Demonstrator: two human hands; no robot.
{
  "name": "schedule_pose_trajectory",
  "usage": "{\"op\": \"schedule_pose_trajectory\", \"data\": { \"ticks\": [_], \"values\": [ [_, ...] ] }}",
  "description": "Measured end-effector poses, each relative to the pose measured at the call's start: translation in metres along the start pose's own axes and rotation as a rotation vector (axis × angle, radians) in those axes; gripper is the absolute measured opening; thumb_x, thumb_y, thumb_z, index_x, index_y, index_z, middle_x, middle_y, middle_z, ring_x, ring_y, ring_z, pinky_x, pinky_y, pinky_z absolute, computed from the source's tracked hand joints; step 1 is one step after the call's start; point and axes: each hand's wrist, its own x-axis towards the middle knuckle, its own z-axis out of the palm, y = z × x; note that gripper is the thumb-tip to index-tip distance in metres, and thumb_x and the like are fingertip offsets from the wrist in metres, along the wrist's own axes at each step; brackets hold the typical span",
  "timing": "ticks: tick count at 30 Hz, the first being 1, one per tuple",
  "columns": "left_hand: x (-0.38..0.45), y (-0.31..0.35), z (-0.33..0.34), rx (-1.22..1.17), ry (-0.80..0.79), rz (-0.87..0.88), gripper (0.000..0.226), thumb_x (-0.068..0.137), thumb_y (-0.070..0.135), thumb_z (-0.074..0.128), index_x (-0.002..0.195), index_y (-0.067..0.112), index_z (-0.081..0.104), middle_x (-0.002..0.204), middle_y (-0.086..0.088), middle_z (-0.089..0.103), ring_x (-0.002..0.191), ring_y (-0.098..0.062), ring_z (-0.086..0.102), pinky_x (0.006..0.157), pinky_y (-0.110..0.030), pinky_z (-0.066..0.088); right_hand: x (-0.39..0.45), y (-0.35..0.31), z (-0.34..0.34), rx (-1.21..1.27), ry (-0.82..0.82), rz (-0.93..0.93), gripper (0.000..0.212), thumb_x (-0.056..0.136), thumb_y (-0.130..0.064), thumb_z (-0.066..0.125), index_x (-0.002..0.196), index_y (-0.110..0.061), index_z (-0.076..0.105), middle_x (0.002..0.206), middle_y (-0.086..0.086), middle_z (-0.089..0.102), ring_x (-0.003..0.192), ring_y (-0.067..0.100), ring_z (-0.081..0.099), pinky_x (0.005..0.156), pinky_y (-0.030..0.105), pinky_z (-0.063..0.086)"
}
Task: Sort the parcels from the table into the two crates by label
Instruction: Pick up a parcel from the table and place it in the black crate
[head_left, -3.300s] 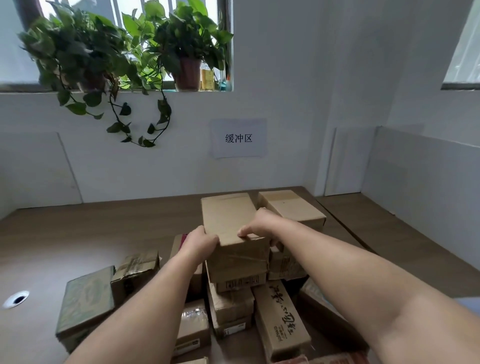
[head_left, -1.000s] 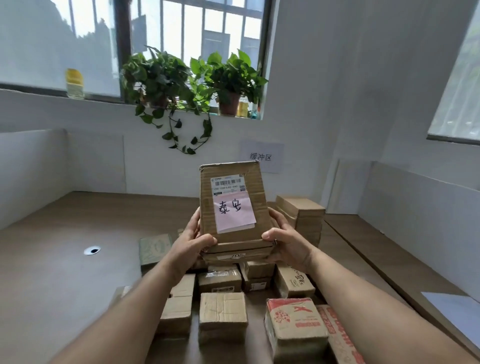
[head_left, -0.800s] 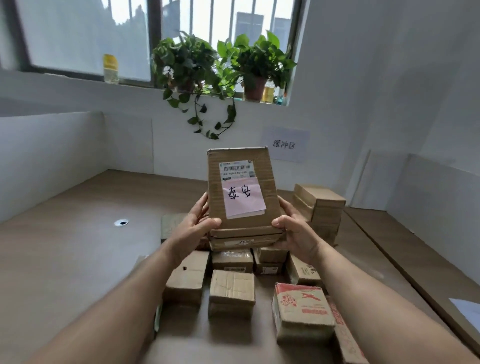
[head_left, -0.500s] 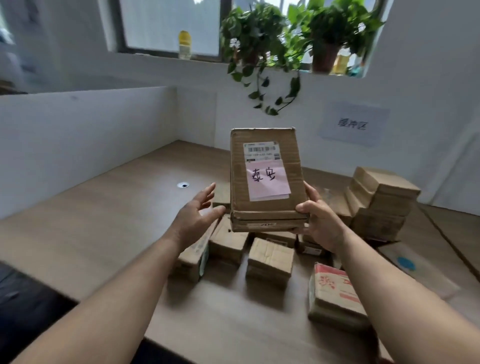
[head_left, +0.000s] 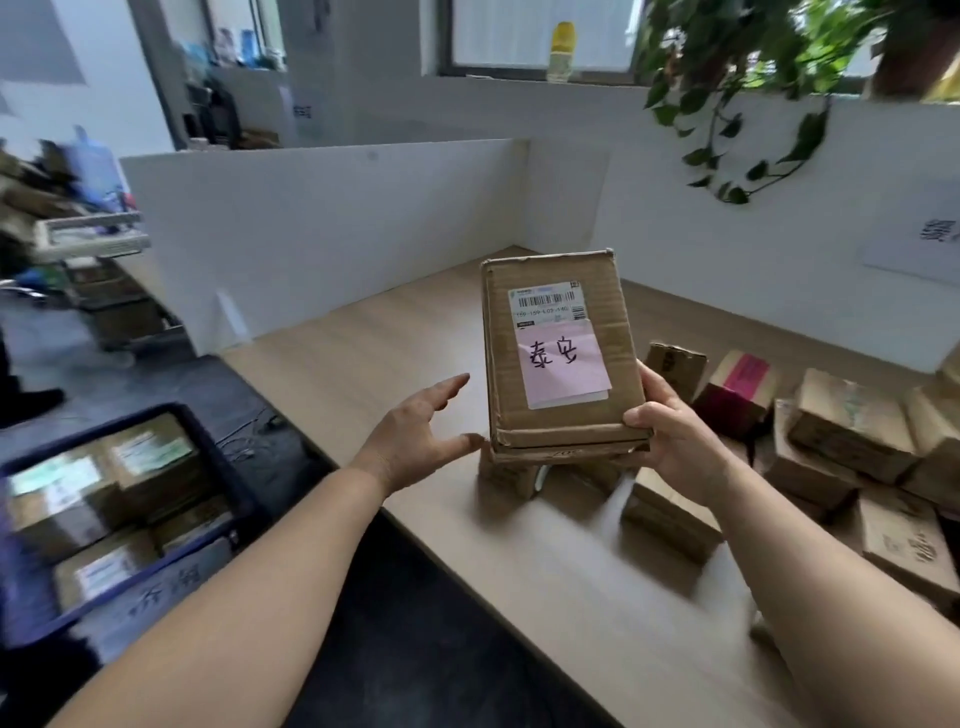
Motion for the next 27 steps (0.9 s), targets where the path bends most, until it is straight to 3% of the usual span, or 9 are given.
{"op": "schedule_pose_trajectory", "data": {
  "ticks": [4, 6, 13, 16, 20, 23, 27],
  "values": [
    [-0.028, -0.023, -0.035, 0.01, 0.016, -0.046, 0.078, 0.08, 0.031, 0.076, 0.146, 0.032, 0.034, 0.146, 0.006, 0.044, 0.129, -0.01, 0.044, 0.106, -0.029, 0.037, 0.007, 0.0, 0.049, -0.012, -0.027, -0.004, 0.083, 0.063, -0.013, 0.056, 0.139, -0.045, 0.046, 0.111, 0.0, 0.065, 0.095, 0.024, 0.057, 0.094, 0.057, 0.047],
    [-0.046, -0.037, -0.056, 0.028, 0.024, -0.069, 0.078, 0.08, 0.032, 0.075, 0.146, 0.033, 0.033, 0.147, 0.007, 0.042, 0.131, -0.01, 0.042, 0.108, -0.031, 0.036, 0.01, 0.003, 0.079, -0.009, -0.064, 0.005, 0.089, 0.057, -0.015, 0.063, 0.139, -0.044, 0.046, 0.108, -0.001, 0.066, 0.091, 0.022, 0.059, 0.091, 0.054, 0.049],
    [-0.111, -0.092, -0.146, 0.09, 0.096, -0.155, 0.08, 0.08, 0.038, 0.074, 0.147, 0.033, 0.031, 0.149, 0.006, 0.04, 0.137, -0.011, 0.036, 0.111, -0.024, 0.028, 0.021, 0.015, 0.2, -0.068, -0.183, 0.032, 0.079, 0.045, -0.031, 0.067, 0.119, -0.056, 0.057, 0.102, -0.003, 0.069, 0.088, 0.021, 0.06, 0.086, 0.046, 0.047],
    [-0.14, -0.119, -0.182, 0.114, 0.135, -0.191, 0.08, 0.079, 0.038, 0.075, 0.147, 0.031, 0.033, 0.148, 0.004, 0.042, 0.136, -0.014, 0.038, 0.112, -0.028, 0.031, 0.024, 0.02, 0.252, -0.098, -0.25, 0.029, 0.082, 0.046, -0.033, 0.066, 0.124, -0.054, 0.054, 0.105, -0.006, 0.071, 0.096, 0.022, 0.059, 0.092, 0.051, 0.046],
    [-0.18, -0.154, -0.225, 0.133, 0.179, -0.263, 0.081, 0.079, 0.037, 0.076, 0.147, 0.031, 0.033, 0.145, 0.004, 0.044, 0.132, -0.016, 0.042, 0.104, -0.023, 0.032, 0.028, 0.031, 0.321, -0.113, -0.341, 0.051, 0.092, 0.048, -0.032, 0.067, 0.136, -0.045, 0.048, 0.111, -0.002, 0.068, 0.096, 0.024, 0.058, 0.089, 0.051, 0.051],
    [-0.213, -0.18, -0.253, 0.111, 0.224, -0.33, 0.081, 0.077, 0.039, 0.077, 0.146, 0.035, 0.035, 0.14, 0.002, 0.05, 0.125, -0.018, 0.049, 0.103, -0.027, 0.04, 0.033, 0.044, 0.371, -0.09, -0.396, 0.082, 0.088, 0.049, -0.03, 0.068, 0.133, -0.047, 0.051, 0.112, -0.001, 0.069, 0.099, 0.026, 0.058, 0.096, 0.06, 0.046],
    [-0.256, -0.209, -0.286, 0.122, 0.276, -0.422, 0.08, 0.079, 0.038, 0.075, 0.147, 0.035, 0.032, 0.146, 0.005, 0.043, 0.129, -0.015, 0.044, 0.1, -0.019, 0.032, 0.039, 0.063, 0.435, -0.118, -0.529, 0.098, 0.084, 0.052, -0.033, 0.066, 0.132, -0.051, 0.051, 0.123, -0.007, 0.066, 0.105, 0.025, 0.058, 0.1, 0.061, 0.042]
  ]
}}
